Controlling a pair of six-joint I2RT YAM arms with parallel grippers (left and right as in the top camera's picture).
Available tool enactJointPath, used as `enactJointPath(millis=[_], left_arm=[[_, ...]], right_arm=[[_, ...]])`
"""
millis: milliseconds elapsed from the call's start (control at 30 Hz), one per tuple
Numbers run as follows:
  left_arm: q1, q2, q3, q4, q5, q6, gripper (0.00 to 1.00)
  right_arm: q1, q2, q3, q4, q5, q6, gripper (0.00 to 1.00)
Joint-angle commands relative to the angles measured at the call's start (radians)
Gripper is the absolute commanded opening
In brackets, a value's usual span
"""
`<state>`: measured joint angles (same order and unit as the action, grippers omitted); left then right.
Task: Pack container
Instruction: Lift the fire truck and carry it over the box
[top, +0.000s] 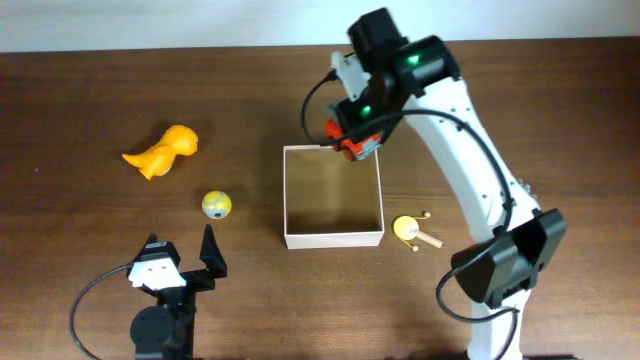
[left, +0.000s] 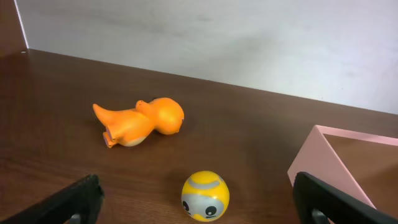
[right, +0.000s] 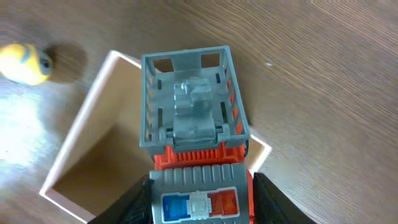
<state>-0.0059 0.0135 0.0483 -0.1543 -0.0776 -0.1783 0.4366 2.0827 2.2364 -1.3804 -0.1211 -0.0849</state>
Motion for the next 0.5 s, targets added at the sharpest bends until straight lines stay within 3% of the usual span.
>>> enactJointPath(millis=[0, 467], left_arm=[[0.005, -0.008, -0.005, 0.003, 0.011, 0.016, 0.99], [0.005, -0.008, -0.005, 0.003, 0.011, 0.016, 0.99]], right_arm=[[0.051, 0.002, 0.001, 0.016, -0.005, 0.063, 0.44], [0.153, 0.002, -0.113, 0.173, 0.002, 0.303, 0.45]])
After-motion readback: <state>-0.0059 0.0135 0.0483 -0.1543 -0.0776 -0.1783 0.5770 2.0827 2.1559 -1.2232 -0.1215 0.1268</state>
